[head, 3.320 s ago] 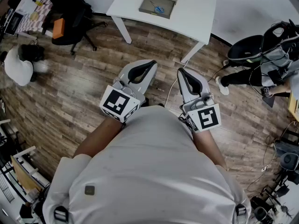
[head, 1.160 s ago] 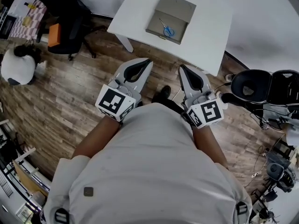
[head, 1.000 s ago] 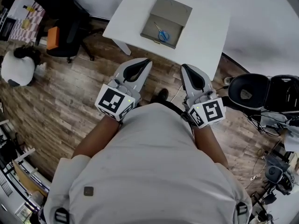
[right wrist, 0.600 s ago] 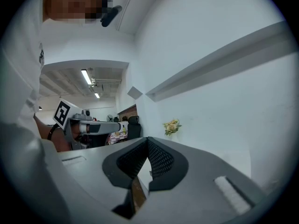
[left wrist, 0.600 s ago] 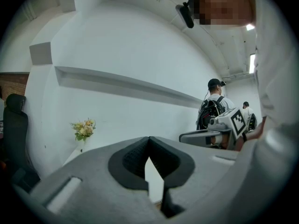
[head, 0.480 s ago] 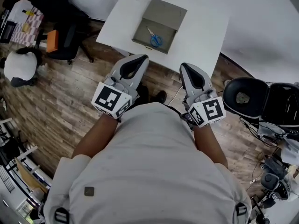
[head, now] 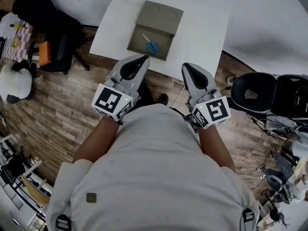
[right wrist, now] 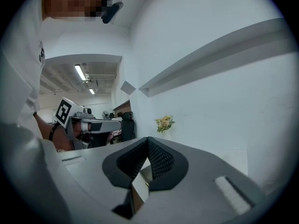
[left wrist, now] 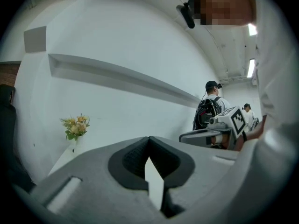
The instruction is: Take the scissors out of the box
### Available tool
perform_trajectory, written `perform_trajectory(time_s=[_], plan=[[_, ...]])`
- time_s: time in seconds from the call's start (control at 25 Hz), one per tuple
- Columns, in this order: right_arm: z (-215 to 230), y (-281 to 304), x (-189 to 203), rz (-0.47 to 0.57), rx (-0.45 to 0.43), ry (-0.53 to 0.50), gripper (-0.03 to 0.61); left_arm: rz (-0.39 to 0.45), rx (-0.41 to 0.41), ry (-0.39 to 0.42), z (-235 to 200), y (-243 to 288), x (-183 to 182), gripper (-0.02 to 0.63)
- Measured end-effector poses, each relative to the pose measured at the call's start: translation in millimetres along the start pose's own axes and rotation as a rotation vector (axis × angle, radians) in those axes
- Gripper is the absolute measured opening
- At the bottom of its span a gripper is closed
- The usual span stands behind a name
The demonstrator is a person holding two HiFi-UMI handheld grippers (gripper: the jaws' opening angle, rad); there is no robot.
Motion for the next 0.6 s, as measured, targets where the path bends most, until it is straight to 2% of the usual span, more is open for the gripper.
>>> perform_trajectory(time_s=[0.4, 0.6], plan=[[19.5, 72.8, 14.9, -0.118, 0.014, 0.027, 0.012, -0.073, 0.041, -0.048, -66.8, 24.7, 16.5, 0.0], [28.5, 113.0, 31.0, -0.206, 0.018, 0.034, 0.04, -0.11, 0.048, -0.074, -103.0, 37.1, 33.9, 0.0]])
Point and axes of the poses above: the fingertips, and each gripper's own axes: y forward along the fingers, z to its right, x out of its underside, the point moved 8 cm from there along -y, backward along the fingers, and after that the axes turned 2 degrees about -x, right-handed, at the moved point
